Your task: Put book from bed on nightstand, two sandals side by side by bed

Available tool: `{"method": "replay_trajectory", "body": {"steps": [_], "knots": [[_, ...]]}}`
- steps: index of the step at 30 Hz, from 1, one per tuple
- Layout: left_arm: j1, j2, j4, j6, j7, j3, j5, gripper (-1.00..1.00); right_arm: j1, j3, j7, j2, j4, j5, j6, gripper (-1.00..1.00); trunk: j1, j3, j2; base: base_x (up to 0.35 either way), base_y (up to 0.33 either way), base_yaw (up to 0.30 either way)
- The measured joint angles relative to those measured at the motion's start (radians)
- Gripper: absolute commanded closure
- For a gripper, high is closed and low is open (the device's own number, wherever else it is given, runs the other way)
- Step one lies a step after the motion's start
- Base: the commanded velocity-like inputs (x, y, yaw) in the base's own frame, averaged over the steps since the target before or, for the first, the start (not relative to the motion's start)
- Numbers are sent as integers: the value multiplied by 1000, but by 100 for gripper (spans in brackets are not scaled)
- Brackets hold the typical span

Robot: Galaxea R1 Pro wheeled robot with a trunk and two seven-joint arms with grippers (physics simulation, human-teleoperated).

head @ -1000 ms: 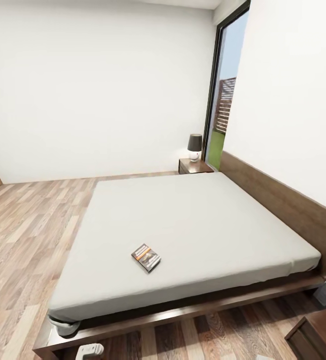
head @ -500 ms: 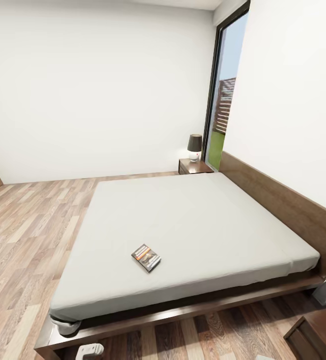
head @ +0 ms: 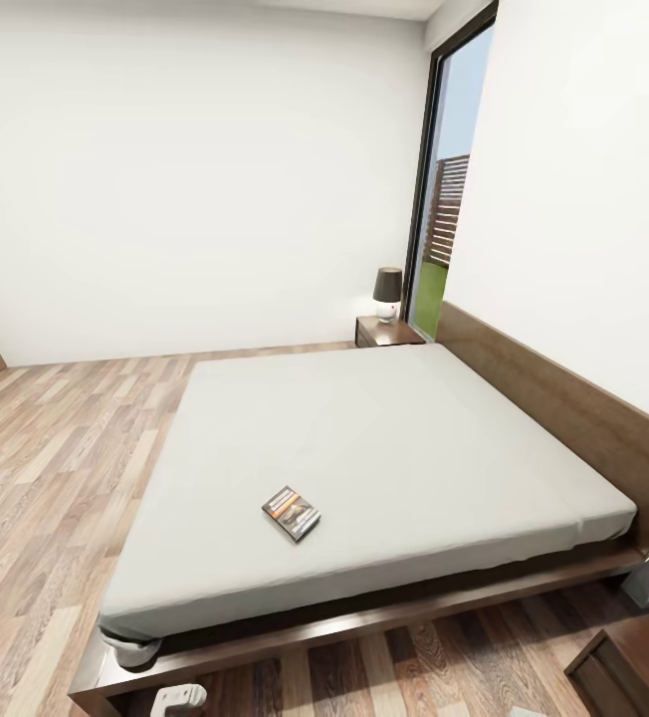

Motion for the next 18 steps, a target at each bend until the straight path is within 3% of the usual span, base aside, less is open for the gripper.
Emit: {"method": "replay_trajectory", "body": {"steps": [18], "knots": [[0,0,0,1,0,0,0,-100,0,0,0,1,-1,0,0,-100,0,0,0,10,-4,0]]}}
